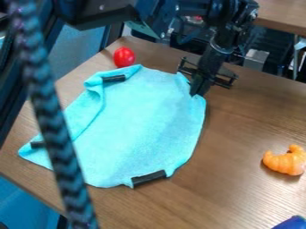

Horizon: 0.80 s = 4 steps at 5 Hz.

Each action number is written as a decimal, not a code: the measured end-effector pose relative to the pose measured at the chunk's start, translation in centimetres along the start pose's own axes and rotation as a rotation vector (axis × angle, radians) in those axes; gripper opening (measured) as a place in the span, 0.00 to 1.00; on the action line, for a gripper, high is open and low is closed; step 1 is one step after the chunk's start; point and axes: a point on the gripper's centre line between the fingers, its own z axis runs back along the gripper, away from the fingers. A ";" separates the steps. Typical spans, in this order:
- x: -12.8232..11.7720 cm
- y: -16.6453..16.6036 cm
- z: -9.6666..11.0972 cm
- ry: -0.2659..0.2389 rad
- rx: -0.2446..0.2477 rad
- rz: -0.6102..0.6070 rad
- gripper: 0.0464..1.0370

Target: Fold the cloth from left to right

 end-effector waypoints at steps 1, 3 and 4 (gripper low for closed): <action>0.0 -0.1 0.6 -0.023 -0.028 -0.041 0.00; -2.6 2.7 6.4 -0.095 -0.117 -0.027 0.00; -4.2 6.7 5.9 -0.060 -0.106 0.038 0.00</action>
